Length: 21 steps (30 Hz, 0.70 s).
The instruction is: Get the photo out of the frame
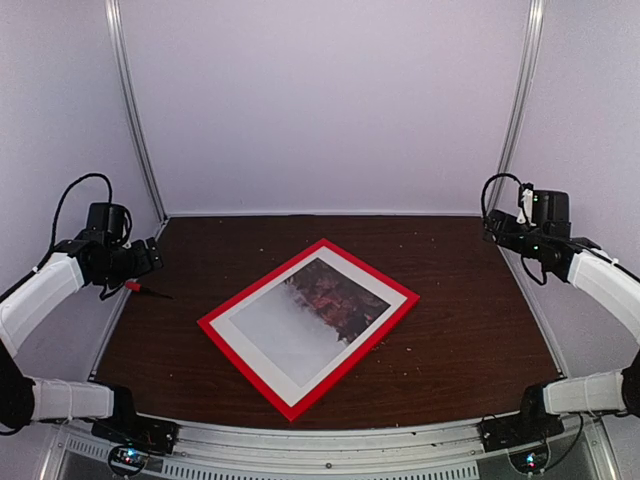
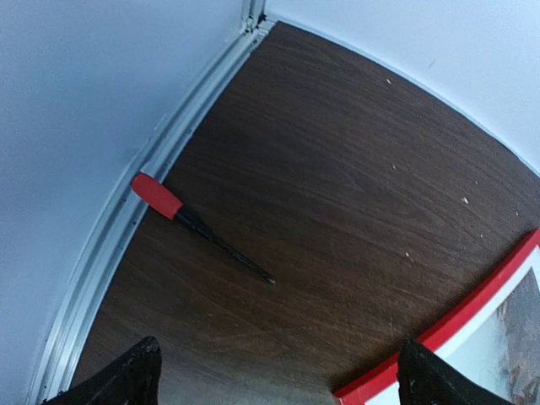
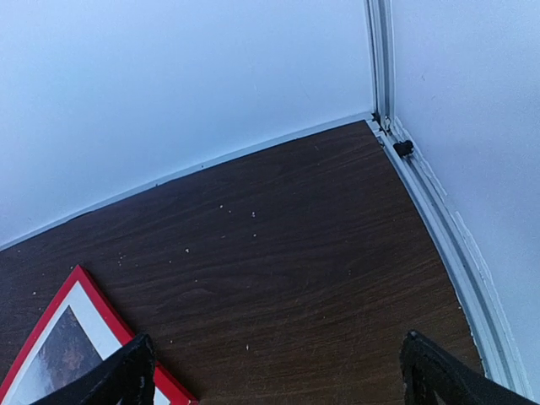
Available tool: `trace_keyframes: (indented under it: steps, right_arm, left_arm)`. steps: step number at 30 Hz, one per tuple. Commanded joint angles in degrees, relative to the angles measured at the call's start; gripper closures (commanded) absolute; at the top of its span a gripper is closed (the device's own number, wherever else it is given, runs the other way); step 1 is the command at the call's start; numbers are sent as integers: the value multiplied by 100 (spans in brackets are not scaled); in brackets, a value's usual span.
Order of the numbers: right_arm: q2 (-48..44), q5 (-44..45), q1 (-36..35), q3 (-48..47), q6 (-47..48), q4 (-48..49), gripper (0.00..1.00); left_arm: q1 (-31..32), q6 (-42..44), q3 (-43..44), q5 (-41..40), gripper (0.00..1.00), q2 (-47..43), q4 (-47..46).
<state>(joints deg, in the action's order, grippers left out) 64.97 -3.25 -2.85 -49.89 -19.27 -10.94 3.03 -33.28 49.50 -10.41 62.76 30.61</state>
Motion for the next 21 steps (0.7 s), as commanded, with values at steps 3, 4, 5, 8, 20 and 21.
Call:
trace_keyframes:
  steps: [3, 4, 5, 8, 20, 21]
  right_arm:
    - [-452, -251, -4, 380, -207, -345, 0]
    - [-470, -289, -5, 379, -234, -423, 0]
    - [-476, -363, -5, 368, -256, -491, 1]
    - [-465, -740, -5, 380, -384, -651, 0]
    - [-36, -1250, -326, 792, -1681, -1430, 0]
    - [-45, -1133, -416, 850, -1737, -1481, 0]
  left_arm:
    - [687, 268, 128, 725, 2, 23, 247]
    - [876, 302, 149, 725, 2, 37, 272]
    - [1095, 314, 187, 692, 2, 61, 308]
    - [1780, 345, 319, 599, 3, 153, 393]
    - [4809, 352, 868, -26, 15, 1278, 157]
    - [5030, 356, 940, -52, 16, 1443, 78]
